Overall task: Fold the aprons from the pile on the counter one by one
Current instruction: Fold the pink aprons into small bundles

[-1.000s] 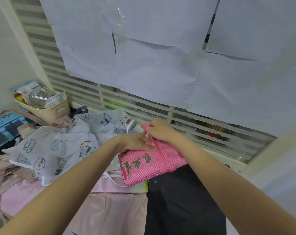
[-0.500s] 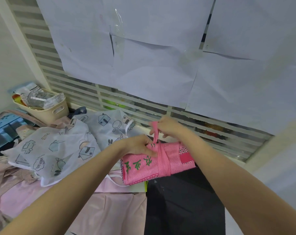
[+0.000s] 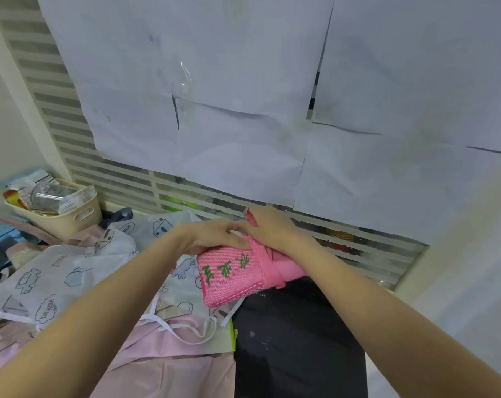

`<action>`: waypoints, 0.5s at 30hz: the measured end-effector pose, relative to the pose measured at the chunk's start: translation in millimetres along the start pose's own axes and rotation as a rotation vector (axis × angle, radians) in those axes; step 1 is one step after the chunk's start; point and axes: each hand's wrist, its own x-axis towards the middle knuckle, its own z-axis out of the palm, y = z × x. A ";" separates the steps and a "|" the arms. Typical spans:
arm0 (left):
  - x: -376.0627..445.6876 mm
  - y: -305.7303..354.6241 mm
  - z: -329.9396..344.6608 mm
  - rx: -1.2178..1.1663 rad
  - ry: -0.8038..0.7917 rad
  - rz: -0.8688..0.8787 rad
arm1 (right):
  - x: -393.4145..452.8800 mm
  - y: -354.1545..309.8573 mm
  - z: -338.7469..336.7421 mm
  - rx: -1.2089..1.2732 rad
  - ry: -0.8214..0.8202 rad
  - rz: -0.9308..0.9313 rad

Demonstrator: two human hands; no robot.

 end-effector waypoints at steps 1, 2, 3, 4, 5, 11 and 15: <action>-3.6 8.3 -6.6 0.069 -0.050 0.003 | -0.1 1.4 -5.7 0.005 0.122 0.005; -7.6 17.8 -13.9 0.149 -0.089 0.005 | 1.3 2.1 -14.7 0.006 0.213 0.016; -10.9 24.7 -20.8 0.199 -0.118 0.008 | 2.2 2.2 -22.9 0.032 0.258 0.027; -15.7 34.6 -30.5 0.226 -0.117 0.027 | 3.7 -0.8 -33.6 0.086 0.296 0.034; -17.4 43.1 -39.9 0.237 -0.091 0.053 | 6.8 -2.0 -42.8 0.147 0.317 0.047; -42.3 126.0 -84.6 0.752 0.079 0.289 | 26.1 -40.2 -140.3 0.535 0.203 0.051; -67.3 182.6 -120.9 0.861 0.216 0.477 | 34.4 -80.1 -214.6 0.094 0.454 0.026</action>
